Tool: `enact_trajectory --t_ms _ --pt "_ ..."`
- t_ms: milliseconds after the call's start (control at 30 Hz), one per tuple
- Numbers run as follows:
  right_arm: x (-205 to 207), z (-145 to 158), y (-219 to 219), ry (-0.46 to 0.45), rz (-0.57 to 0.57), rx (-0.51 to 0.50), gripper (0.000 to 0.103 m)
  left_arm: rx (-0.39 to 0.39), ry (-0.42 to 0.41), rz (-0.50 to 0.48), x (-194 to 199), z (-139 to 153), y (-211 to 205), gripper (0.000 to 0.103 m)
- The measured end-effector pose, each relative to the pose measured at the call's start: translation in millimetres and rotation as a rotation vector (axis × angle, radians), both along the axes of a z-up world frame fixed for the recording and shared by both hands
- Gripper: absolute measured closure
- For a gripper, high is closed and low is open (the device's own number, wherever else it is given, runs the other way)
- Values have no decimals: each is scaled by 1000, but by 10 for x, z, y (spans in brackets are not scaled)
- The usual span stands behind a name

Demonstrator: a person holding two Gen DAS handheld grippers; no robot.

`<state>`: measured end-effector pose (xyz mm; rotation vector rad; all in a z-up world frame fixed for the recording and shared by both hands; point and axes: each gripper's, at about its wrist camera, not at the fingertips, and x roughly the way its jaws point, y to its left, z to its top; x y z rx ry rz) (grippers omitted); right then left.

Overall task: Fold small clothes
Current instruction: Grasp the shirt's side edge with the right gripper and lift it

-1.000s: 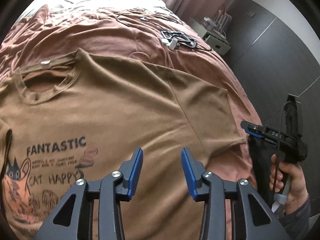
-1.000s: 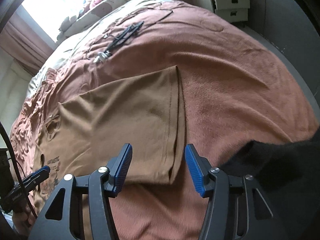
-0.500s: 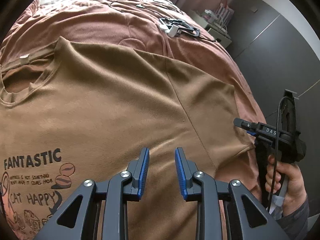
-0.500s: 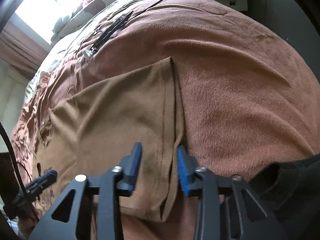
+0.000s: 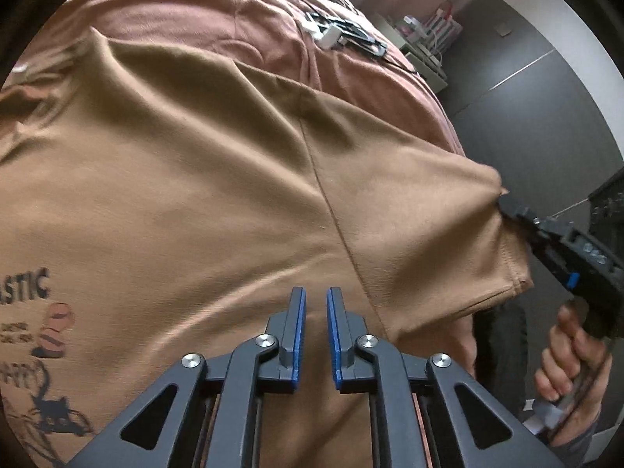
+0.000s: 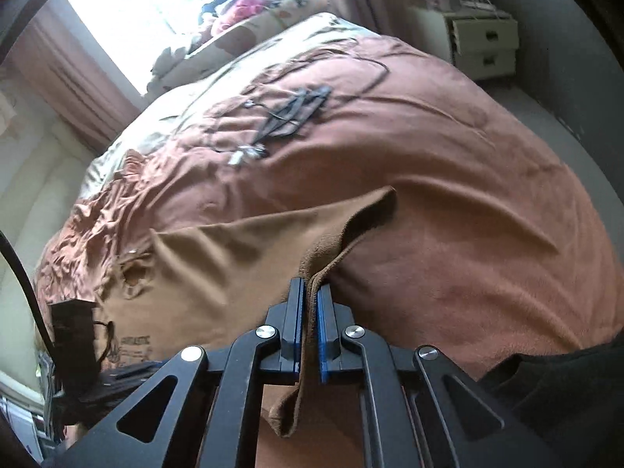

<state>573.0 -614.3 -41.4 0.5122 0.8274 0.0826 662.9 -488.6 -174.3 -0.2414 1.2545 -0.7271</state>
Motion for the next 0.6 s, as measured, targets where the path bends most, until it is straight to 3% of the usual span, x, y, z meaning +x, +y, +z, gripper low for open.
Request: enact_trajectory --t_ms 400,600 --pt "-130 312 344 -69 93 -31 100 -59 66 22 32 -202 -167 99" --pt "-109 361 526 -68 131 -34 100 -101 98 48 43 -171 2 99"
